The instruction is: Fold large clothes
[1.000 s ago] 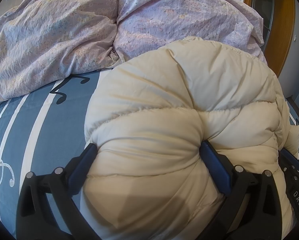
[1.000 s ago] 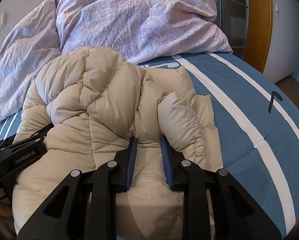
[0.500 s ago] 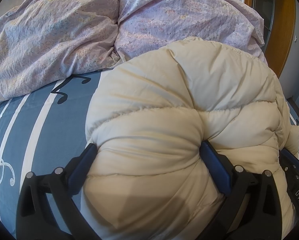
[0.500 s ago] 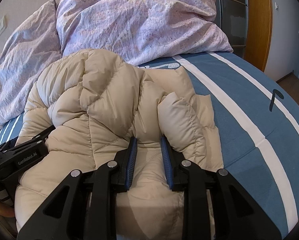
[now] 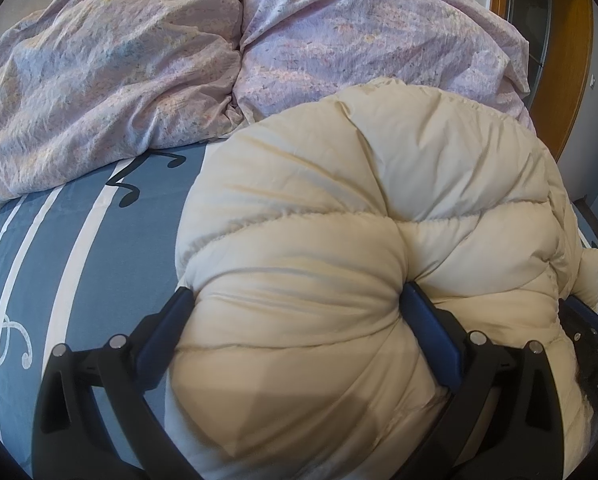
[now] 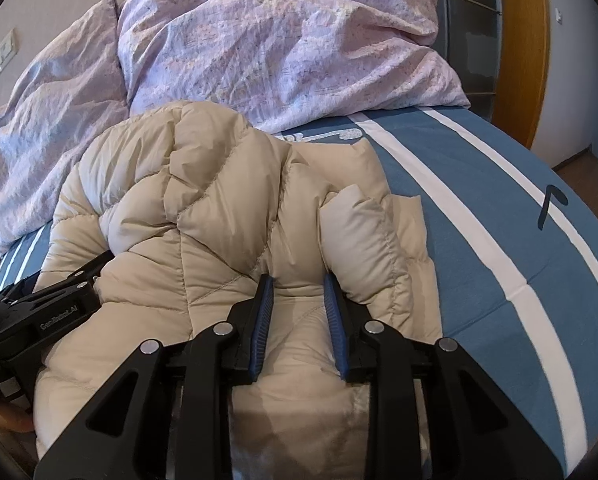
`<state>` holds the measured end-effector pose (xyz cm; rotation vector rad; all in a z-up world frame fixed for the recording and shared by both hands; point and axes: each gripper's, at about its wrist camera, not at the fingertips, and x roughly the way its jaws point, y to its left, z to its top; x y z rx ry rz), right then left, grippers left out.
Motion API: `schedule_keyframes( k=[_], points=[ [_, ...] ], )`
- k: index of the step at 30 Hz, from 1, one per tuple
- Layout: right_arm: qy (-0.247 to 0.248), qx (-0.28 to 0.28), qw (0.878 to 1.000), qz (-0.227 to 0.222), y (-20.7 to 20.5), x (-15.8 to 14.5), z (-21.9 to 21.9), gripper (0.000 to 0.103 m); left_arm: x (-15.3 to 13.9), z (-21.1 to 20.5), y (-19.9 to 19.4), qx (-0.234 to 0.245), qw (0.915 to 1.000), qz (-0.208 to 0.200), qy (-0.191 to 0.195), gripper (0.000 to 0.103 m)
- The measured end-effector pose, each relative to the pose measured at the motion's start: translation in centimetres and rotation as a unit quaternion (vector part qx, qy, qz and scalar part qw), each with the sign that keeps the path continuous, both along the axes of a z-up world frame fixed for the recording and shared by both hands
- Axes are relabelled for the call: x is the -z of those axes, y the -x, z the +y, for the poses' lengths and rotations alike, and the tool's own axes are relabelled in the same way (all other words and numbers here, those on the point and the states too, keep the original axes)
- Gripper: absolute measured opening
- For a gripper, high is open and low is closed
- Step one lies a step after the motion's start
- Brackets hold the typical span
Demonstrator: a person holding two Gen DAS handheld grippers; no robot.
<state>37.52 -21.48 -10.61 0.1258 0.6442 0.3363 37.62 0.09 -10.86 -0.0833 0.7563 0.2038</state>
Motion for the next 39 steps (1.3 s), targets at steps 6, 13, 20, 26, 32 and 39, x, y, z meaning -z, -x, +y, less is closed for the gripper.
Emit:
schedule_keyframes(
  k=[6, 13, 20, 26, 32, 39],
  points=[
    [-0.054, -0.027, 0.998, 0.001, 1.2, -1.9, -2.3, 0.081, -0.7, 0.2, 1.0, -0.003, 1.0, -0.003, 0.009, 0.101],
    [-0.09, -0.028, 0.994, 0.052, 1.0, -2.2, -6.0, 0.087, -1.6, -0.1, 2.7, 0.004, 1.0, -0.008, -0.001, 0.101],
    [-0.163, -0.043, 0.975, 0.147, -0.9, 1.0, -8.0, 0.089, -1.4, 0.2, 3.3, 0.0, 0.9998, -0.006, 0.017, 0.101],
    [-0.207, -0.056, 0.959, 0.187, -2.0, 2.6, -8.1, 0.092, -1.3, -0.1, 3.3, -0.001, 0.9999, -0.005, 0.012, 0.101],
    [-0.216, -0.067, 0.955, 0.193, -2.6, 3.0, -7.7, 0.092, -1.2, 0.0, 3.2, -0.001, 0.9998, -0.005, 0.017, 0.101],
    [-0.21, -0.083, 0.955, 0.19, -2.9, 2.9, -6.8, 0.086, -1.0, 0.1, 3.1, -0.001, 0.9997, -0.006, 0.023, 0.101]
  ],
)
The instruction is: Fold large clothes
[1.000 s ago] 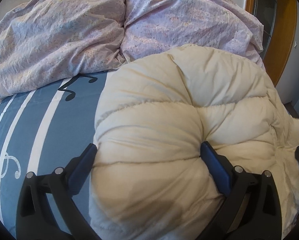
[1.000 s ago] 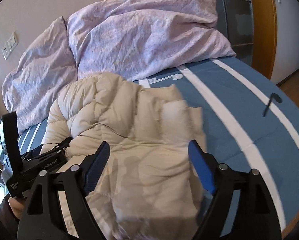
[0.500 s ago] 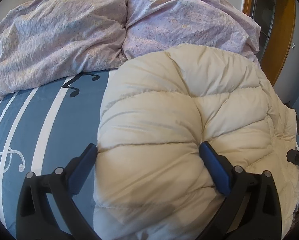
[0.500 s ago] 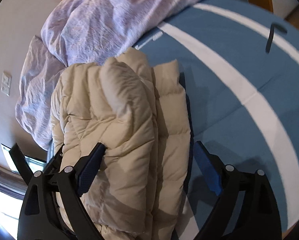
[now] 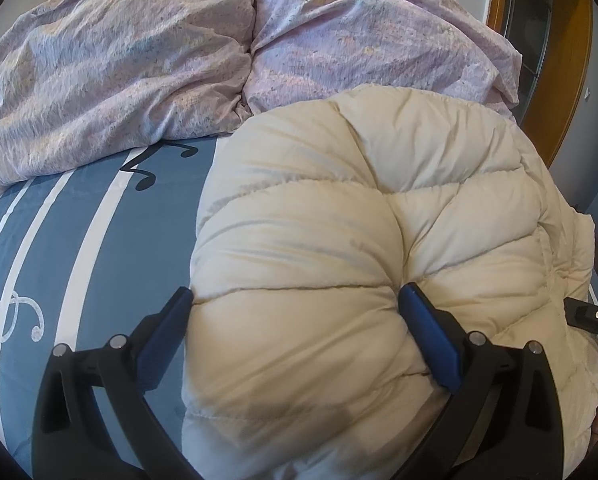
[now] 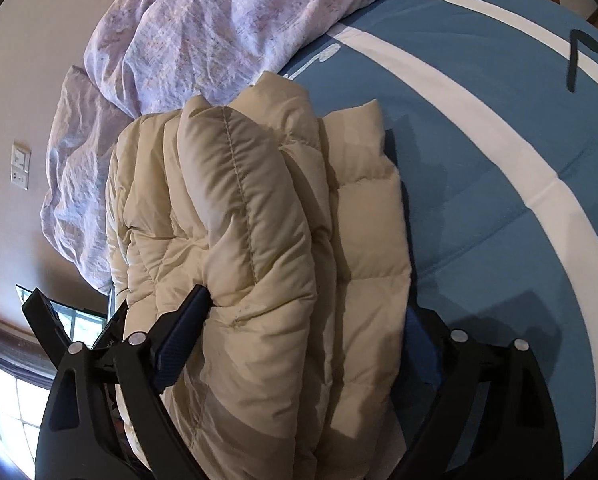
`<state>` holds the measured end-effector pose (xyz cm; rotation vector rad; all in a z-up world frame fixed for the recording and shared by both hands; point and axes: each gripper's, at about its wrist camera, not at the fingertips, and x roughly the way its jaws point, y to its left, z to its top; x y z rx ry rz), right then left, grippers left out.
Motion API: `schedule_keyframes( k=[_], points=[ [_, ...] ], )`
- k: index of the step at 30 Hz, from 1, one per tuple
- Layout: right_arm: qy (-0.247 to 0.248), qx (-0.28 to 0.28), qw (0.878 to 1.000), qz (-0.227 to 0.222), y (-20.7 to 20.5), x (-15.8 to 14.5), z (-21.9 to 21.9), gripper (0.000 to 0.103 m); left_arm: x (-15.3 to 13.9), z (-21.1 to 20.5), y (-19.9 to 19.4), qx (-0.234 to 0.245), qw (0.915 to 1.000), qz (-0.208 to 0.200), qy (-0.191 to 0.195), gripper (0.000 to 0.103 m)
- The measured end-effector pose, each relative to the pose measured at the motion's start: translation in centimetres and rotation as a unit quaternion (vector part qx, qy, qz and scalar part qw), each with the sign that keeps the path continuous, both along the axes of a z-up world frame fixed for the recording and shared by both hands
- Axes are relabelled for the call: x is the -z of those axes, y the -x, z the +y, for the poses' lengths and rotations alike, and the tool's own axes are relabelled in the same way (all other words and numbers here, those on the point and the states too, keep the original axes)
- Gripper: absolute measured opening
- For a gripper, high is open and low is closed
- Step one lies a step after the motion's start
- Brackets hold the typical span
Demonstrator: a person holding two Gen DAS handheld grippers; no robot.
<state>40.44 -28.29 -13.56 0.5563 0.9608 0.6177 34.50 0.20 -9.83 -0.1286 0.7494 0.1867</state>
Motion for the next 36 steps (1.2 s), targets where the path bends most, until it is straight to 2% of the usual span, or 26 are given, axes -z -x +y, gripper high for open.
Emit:
schedule_keyframes(
  k=[6, 8, 11, 14, 22, 26, 32, 36],
  points=[
    [-0.039, -0.023, 0.999, 0.014, -0.5, 0.8, 0.6, 0.061, 0.3, 0.3, 0.1, -0.004, 0.9999, 0.0, 0.015, 0.101],
    [-0.058, -0.027, 0.998, 0.018, -0.6, 1.2, 0.6, 0.048, 0.4, 0.4, 0.1, -0.005, 0.9998, -0.001, 0.018, 0.101],
    [-0.076, -0.029, 0.997, 0.014, -0.5, 1.2, 0.4, 0.033, 0.4, 0.5, 0.3, -0.005, 0.9997, 0.0, 0.022, 0.101],
    [-0.084, -0.027, 0.996, 0.018, -0.8, 0.9, 0.2, 0.026, 0.0, 0.6, 0.9, 0.0, 0.9995, -0.002, 0.03, 0.101],
    [-0.082, -0.025, 0.996, 0.012, -2.4, 0.1, 0.6, 0.024, -1.9, 2.0, 4.0, 0.014, 0.9994, -0.025, 0.02, 0.1],
    [-0.074, -0.023, 0.997, 0.007, -3.6, -0.5, 0.8, 0.023, -2.4, 3.6, 5.1, 0.014, 0.999, -0.027, 0.033, 0.1],
    [-0.075, -0.018, 0.997, 0.008, -4.4, -0.4, 0.9, 0.023, -1.8, 5.5, 5.2, 0.036, 0.995, -0.014, 0.092, 0.1],
    [-0.075, -0.02, 0.997, 0.008, -4.4, -0.2, 0.8, 0.023, -0.7, 5.3, 4.3, 0.067, 0.9856, 0.0, 0.155, 0.1]
  ],
)
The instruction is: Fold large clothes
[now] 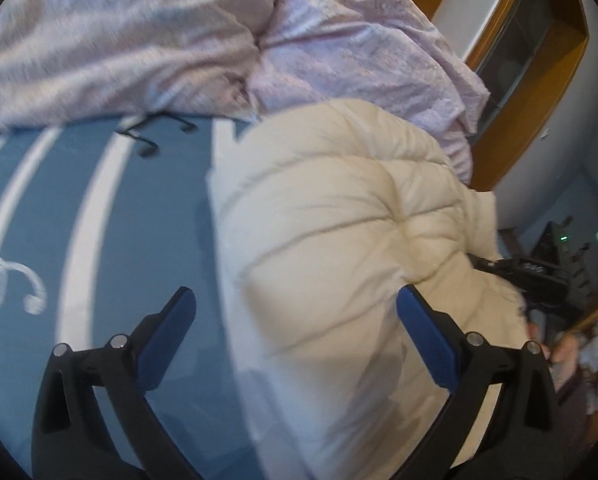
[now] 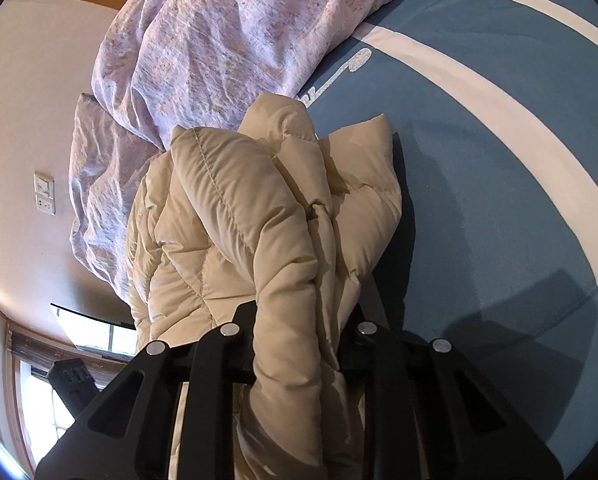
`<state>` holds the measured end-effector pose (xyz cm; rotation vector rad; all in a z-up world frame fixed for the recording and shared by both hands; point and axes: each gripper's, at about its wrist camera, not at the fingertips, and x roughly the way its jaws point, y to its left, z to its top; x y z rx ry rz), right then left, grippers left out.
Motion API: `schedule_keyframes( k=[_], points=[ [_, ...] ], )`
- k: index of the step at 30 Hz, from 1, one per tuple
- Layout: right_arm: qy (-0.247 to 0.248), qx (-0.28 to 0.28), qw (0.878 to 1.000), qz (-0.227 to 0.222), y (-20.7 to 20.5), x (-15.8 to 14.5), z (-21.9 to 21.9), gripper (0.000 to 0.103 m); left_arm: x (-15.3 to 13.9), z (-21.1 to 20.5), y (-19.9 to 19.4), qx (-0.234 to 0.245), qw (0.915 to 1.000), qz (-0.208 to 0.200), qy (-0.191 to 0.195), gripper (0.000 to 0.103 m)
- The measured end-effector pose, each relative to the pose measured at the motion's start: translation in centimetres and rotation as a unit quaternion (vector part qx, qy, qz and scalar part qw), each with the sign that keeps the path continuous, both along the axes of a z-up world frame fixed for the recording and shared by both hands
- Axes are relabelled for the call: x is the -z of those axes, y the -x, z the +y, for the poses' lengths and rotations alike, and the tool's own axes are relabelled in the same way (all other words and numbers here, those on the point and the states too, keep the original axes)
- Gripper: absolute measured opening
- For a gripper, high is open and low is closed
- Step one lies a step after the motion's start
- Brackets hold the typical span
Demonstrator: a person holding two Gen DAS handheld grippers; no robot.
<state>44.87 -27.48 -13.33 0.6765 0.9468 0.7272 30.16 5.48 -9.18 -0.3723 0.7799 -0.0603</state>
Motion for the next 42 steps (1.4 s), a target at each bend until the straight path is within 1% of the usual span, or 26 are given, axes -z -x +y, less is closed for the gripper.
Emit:
schedule_keyframes(
  k=[4, 9, 14, 15, 16, 19, 21, 22, 24, 25, 26, 27, 29, 34, 38, 42],
  points=[
    [0.001, -0.003, 1.0, 0.001, 0.0, 0.1, 0.0, 0.023, 1.4, -0.8, -1.5, 0.015, 0.9991, 0.02, 0.033, 0.099],
    [0.001, -0.007, 1.0, 0.004, -0.2, 0.1, 0.1, 0.023, 2.9, -0.6, -3.4, 0.015, 0.9955, 0.039, 0.085, 0.098],
    [-0.004, -0.011, 1.0, 0.007, -0.4, 0.3, 0.1, 0.023, 4.3, 0.3, -4.6, 0.02, 0.988, 0.056, 0.143, 0.098],
    [-0.005, -0.013, 1.0, 0.008, -0.5, 0.3, 0.1, 0.023, 4.4, 0.5, -4.8, 0.02, 0.9863, 0.055, 0.154, 0.097],
    [-0.007, -0.014, 1.0, 0.008, -0.5, 0.3, 0.1, 0.023, 4.5, 0.5, -4.9, 0.023, 0.9857, 0.055, 0.158, 0.096],
    [-0.011, -0.017, 1.0, 0.009, -0.6, 0.5, -0.1, 0.023, 4.4, 0.3, -4.9, 0.027, 0.9845, 0.055, 0.164, 0.086],
    [-0.011, -0.018, 1.0, 0.009, -0.6, 0.6, -0.1, 0.023, 4.0, 0.1, -4.8, 0.029, 0.9862, 0.048, 0.156, 0.074],
    [-0.012, -0.02, 1.0, 0.008, -0.6, 0.5, -0.1, 0.023, 3.8, -0.1, -4.6, 0.03, 0.9874, 0.044, 0.149, 0.071],
    [-0.011, -0.022, 1.0, 0.006, -0.5, 0.5, 0.0, 0.023, 3.3, -0.2, -4.2, 0.032, 0.989, 0.037, 0.14, 0.058],
    [-0.01, -0.024, 1.0, 0.004, -0.5, 0.3, 0.1, 0.023, 3.0, -0.2, -4.1, 0.032, 0.9897, 0.035, 0.135, 0.054],
    [-0.009, -0.025, 1.0, 0.002, -0.4, 0.2, 0.2, 0.023, 2.8, -0.3, -4.0, 0.034, 0.9904, 0.031, 0.131, 0.048],
    [-0.008, -0.026, 1.0, -0.001, -0.4, 0.1, 0.4, 0.023, 2.4, -0.3, -3.8, 0.036, 0.9914, 0.026, 0.123, 0.044],
    [-0.01, -0.028, 1.0, -0.005, -0.3, -0.1, 0.7, 0.022, 2.0, -0.3, -3.4, 0.038, 0.9933, 0.018, 0.107, 0.039],
    [-0.019, -0.038, 0.999, -0.014, -0.2, -0.7, 2.6, 0.02, 1.0, 0.7, -2.2, 0.03, 0.9969, 0.003, 0.073, 0.035],
    [-0.021, -0.059, 0.998, -0.026, -0.2, -1.7, 5.7, 0.02, 0.0, 2.4, -0.8, 0.01, 0.999, -0.01, 0.043, 0.033],
    [-0.023, -0.08, 0.996, -0.033, -0.2, -2.5, 8.7, 0.02, -1.2, 4.8, 0.7, -0.013, 0.9994, -0.022, 0.022, 0.033]
  ],
)
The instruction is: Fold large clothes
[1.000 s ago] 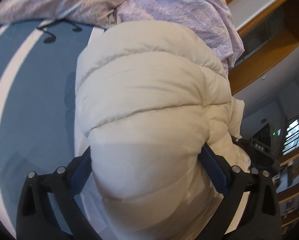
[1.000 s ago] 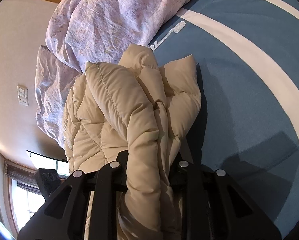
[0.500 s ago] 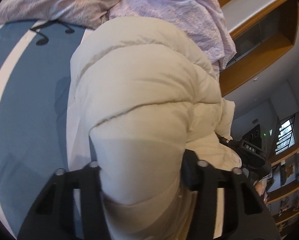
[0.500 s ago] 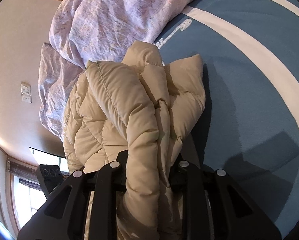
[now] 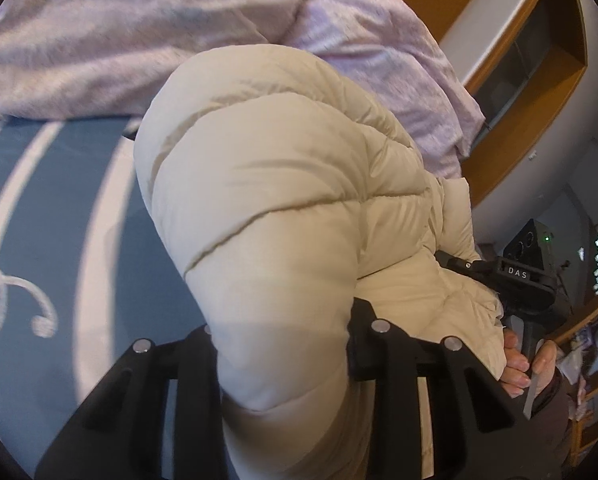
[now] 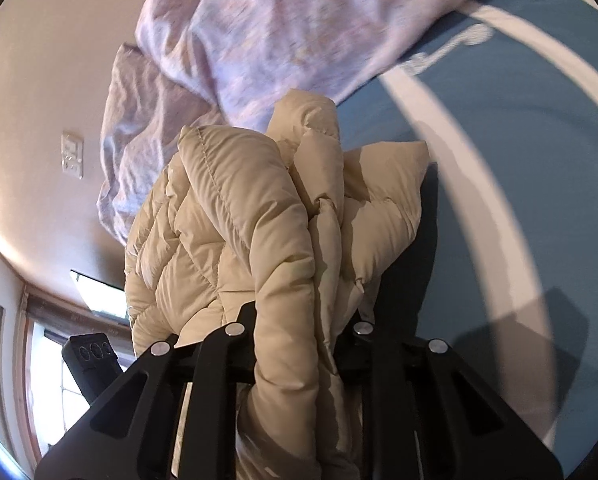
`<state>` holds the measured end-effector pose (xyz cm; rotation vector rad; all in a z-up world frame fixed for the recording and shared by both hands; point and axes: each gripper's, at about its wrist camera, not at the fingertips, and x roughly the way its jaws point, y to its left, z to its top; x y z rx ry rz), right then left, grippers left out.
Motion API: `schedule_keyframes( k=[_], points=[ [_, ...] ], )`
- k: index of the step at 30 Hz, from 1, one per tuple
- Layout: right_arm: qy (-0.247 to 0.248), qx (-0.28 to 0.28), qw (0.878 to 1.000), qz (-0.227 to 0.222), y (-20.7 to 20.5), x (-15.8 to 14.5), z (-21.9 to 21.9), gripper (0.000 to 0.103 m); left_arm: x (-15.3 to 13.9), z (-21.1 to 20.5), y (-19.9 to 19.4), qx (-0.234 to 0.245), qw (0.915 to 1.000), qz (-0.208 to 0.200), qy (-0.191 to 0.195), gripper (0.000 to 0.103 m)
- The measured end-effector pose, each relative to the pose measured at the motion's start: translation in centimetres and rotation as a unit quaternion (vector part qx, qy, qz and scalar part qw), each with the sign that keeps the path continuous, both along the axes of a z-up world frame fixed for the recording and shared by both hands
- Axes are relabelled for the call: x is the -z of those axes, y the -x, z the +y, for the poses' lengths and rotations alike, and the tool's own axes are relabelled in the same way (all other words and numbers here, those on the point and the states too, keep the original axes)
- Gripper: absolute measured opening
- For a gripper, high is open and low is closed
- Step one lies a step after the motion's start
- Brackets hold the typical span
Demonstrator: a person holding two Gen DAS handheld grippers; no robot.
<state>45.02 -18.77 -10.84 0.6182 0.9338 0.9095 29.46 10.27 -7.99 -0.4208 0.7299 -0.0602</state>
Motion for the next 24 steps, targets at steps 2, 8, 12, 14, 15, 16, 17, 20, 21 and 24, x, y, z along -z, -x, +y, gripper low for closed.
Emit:
schedule_keyframes(
  k=[2, 8, 12, 14, 15, 16, 17, 20, 21, 24],
  points=[
    [0.001, -0.013, 1.0, -0.007, 0.2, -0.6, 2.0, 0.019, -0.4, 1.1, 0.7, -0.01, 0.9999, -0.004, -0.009, 0.033],
    [0.006, -0.04, 0.999, -0.018, 0.4, -1.6, 6.5, 0.019, -1.6, 5.0, 1.9, -0.046, 0.9987, -0.011, -0.021, 0.033],
    [0.02, -0.056, 0.998, -0.031, 0.6, -2.2, 9.4, 0.019, -1.8, 7.1, 2.4, -0.067, 0.9975, -0.008, -0.023, 0.033],
    [0.025, -0.059, 0.997, -0.038, 0.6, -2.2, 10.2, 0.019, -1.7, 7.8, 2.2, -0.073, 0.997, -0.006, -0.023, 0.033],
    [0.027, -0.06, 0.997, -0.041, 0.7, -2.2, 10.6, 0.019, -1.5, 8.2, 2.2, -0.076, 0.9968, -0.004, -0.023, 0.034],
    [0.028, -0.06, 0.997, -0.044, 0.7, -2.2, 10.8, 0.019, -1.3, 8.4, 2.1, -0.078, 0.9967, -0.002, -0.024, 0.034],
    [0.028, -0.058, 0.997, -0.045, 0.6, -2.1, 11.0, 0.019, -1.0, 8.6, 1.9, -0.079, 0.9966, 0.001, -0.025, 0.034],
    [0.025, -0.053, 0.997, -0.044, 0.4, -1.7, 10.8, 0.019, -0.4, 8.6, 1.4, -0.08, 0.9961, 0.005, -0.036, 0.035],
    [0.024, -0.051, 0.997, -0.045, 0.3, -1.7, 10.7, 0.019, -0.3, 8.5, 1.2, -0.08, 0.996, 0.004, -0.04, 0.035],
    [0.028, -0.041, 0.998, -0.049, 0.1, -1.7, 10.6, 0.019, 0.0, 8.2, 0.6, -0.078, 0.9957, 0.003, -0.051, 0.037]
  ],
)
